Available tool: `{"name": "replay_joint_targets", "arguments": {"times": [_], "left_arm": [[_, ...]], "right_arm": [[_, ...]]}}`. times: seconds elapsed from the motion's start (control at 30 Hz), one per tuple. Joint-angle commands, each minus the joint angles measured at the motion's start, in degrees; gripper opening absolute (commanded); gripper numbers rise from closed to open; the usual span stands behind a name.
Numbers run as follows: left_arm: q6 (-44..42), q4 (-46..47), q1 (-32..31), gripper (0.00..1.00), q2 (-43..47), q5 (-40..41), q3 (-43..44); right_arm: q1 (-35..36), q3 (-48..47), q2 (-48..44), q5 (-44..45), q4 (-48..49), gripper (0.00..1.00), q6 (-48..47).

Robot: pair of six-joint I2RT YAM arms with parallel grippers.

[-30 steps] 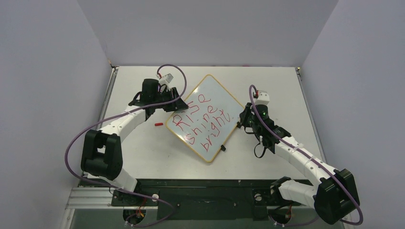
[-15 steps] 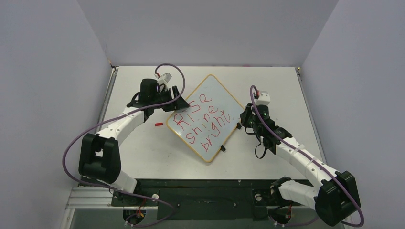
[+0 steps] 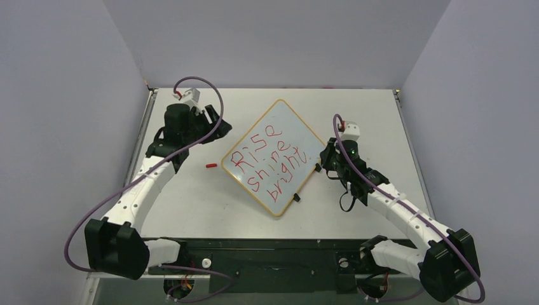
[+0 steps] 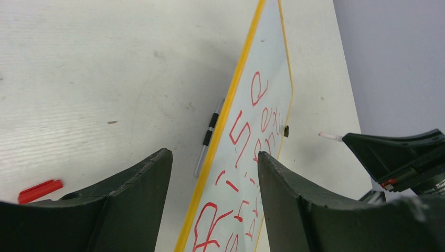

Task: Write a sentence on the whiteboard
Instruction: Pick up the pen cap from the center of the board.

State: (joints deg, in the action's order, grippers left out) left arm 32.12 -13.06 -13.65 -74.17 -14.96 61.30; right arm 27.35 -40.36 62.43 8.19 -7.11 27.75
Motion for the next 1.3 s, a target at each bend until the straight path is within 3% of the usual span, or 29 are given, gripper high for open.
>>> {"name": "replay_joint_targets", "arguments": {"times": [0.0, 0.23, 0.6, 0.77, 1.27], "left_arm": [[3.9, -5.9, 0.9, 0.58, 5.5, 13.2, -0.2], [15.2, -13.8, 2.7, 0.58, 9.2, 29.4, -2.8], [35.3, -19.7, 8.9, 0.59, 11.9, 37.9, -9.4], [42.9, -25.0, 11.7, 0.6, 8.9, 36.7, -9.2], [48.5, -32.6, 15.9, 0.59, -5.6, 29.3, -3.9]], "right_arm": [[-0.3, -1.1, -2.4, 0.8, 0.3, 0.0, -0.3], [-0.3, -0.9, -4.2, 1.1, -0.1, 0.0, -0.3], [-0.3, 0.0, -6.8, 1.8, -1.1, 0.0, -0.8], [-0.3, 0.3, -7.0, 1.8, -1.2, 0.0, -0.8], [-0.3, 0.9, -7.4, 2.3, -1.1, 0.0, -0.7]]}}
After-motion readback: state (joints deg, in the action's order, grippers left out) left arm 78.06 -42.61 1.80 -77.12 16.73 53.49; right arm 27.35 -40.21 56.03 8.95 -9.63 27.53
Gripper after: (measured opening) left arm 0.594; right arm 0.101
